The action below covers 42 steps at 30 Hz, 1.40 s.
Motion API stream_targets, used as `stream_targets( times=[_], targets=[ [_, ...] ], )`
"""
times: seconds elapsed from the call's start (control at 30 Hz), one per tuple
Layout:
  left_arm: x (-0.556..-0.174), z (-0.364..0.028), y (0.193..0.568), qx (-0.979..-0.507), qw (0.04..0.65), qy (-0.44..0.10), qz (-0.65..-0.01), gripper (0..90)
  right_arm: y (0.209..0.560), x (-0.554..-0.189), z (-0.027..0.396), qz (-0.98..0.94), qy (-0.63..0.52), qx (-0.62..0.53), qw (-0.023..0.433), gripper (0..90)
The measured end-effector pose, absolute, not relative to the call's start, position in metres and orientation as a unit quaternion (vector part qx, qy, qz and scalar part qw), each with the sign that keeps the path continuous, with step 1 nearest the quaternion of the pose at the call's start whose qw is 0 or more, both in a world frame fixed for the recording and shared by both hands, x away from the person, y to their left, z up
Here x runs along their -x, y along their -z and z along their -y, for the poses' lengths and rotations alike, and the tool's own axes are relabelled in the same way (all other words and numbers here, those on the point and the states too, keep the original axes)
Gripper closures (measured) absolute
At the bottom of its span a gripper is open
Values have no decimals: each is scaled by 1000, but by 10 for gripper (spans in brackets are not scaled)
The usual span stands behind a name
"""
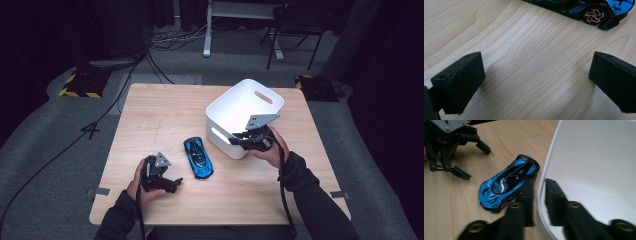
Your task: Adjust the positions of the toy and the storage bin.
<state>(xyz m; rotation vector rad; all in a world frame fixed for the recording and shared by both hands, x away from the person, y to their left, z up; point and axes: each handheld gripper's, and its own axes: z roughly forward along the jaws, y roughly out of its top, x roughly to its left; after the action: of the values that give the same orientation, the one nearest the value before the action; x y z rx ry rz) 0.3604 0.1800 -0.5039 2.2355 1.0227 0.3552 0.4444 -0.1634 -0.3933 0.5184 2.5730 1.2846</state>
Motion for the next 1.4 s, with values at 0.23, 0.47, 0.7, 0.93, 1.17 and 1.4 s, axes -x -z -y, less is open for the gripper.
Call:
stream_targets(
  times=[0.23, 0.47, 0.7, 0.93, 1.17, 1.4],
  targets=[
    [-360, -180, 504, -852, 323, -136, -390, 6, 379, -449, 190, -874, -447, -157, 103, 344],
    [-360, -180, 504, -852, 323, -135, -390, 6, 375, -467, 238, -875, -436, -169, 129, 254],
    [-360, -180, 504, -852, 323, -135, -390, 6, 379, -473, 237, -885, -428, -132, 127, 221],
    [-360, -180, 504, -852, 323, -135, -390, 6, 378, -474, 226, -906, -389, -113, 126, 324],
    [-360, -180, 504, -852, 323, -135, -390, 6, 377, -464, 217, -908, -390, -112, 105, 561],
    [-360, -180, 504, -852, 323, -135, -389, 6, 376, -436, 206, -905, -398, -118, 96, 782]
  ],
)
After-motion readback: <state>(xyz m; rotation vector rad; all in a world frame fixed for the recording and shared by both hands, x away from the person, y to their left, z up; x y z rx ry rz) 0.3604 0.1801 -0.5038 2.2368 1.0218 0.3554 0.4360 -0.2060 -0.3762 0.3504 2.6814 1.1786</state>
